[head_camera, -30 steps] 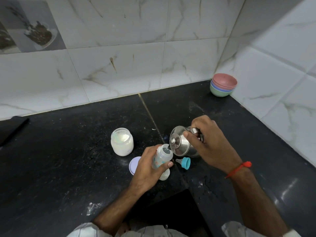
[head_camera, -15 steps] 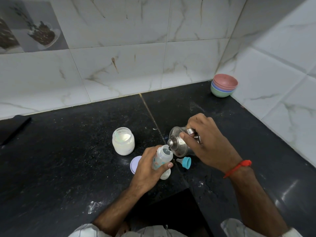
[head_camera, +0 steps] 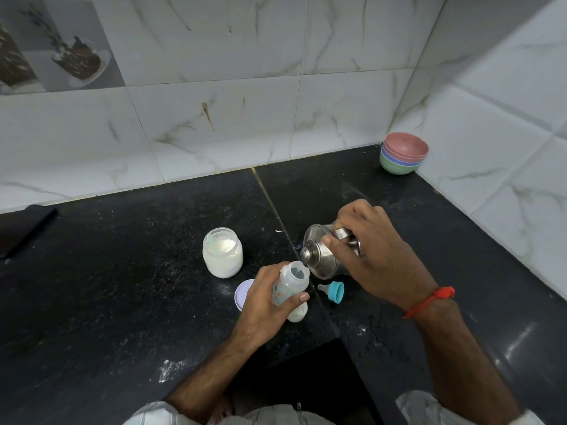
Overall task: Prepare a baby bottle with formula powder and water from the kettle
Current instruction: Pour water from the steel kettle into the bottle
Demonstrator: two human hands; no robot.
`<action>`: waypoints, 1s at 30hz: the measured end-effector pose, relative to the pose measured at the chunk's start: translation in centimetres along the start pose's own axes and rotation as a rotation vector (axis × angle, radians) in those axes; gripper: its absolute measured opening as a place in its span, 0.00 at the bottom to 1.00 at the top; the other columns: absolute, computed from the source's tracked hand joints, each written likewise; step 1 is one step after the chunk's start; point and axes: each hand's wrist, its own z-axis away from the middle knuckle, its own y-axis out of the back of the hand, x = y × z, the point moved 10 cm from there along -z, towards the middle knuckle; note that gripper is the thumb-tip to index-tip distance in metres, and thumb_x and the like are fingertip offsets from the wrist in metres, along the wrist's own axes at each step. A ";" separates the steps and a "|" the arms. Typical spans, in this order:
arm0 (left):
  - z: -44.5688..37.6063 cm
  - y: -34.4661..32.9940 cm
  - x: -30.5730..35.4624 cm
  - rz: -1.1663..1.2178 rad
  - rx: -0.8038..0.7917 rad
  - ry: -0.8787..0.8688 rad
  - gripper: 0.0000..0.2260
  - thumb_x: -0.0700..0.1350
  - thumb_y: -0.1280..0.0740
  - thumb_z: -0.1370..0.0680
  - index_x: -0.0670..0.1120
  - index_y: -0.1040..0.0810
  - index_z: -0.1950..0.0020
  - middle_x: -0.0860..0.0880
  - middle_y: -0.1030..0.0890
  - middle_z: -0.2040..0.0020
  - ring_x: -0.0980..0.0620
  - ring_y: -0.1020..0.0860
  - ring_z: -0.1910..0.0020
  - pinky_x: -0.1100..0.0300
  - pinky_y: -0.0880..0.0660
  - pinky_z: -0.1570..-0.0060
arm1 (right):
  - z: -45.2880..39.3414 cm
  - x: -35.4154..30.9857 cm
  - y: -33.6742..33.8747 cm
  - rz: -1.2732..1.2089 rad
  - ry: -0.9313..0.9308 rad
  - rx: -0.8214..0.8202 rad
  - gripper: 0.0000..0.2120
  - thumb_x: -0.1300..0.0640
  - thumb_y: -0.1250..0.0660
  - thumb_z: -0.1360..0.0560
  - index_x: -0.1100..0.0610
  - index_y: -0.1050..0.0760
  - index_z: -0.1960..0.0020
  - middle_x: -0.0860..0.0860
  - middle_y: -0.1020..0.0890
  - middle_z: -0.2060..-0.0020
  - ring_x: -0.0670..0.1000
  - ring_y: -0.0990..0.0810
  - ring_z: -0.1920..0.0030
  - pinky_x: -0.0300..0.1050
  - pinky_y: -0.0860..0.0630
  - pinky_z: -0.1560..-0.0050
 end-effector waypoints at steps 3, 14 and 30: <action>-0.1 0.0 -0.1 -0.002 -0.001 0.006 0.25 0.50 0.19 0.26 0.62 0.26 0.34 0.53 0.21 0.35 0.61 0.24 0.35 0.77 0.30 0.41 | -0.2 -0.1 0.1 0.010 0.006 0.004 0.07 0.51 0.34 0.18 0.50 0.30 0.52 0.46 0.29 0.48 0.47 0.33 0.50 0.32 0.35 0.55; -0.5 -0.3 -0.2 0.003 -0.019 0.025 0.25 0.50 0.20 0.26 0.60 0.25 0.33 0.53 0.22 0.34 0.60 0.23 0.35 0.73 0.28 0.40 | -0.8 0.0 0.1 0.042 0.010 -0.018 0.06 0.50 0.35 0.18 0.48 0.32 0.50 0.44 0.31 0.46 0.46 0.34 0.47 0.31 0.35 0.56; -0.9 -0.2 0.1 0.011 -0.025 0.021 0.25 0.51 0.20 0.26 0.69 0.30 0.37 0.55 0.22 0.35 0.59 0.23 0.35 0.74 0.28 0.42 | -1.4 -0.9 0.3 0.080 0.058 -0.010 0.07 0.49 0.35 0.19 0.46 0.34 0.49 0.43 0.32 0.46 0.46 0.34 0.48 0.34 0.35 0.57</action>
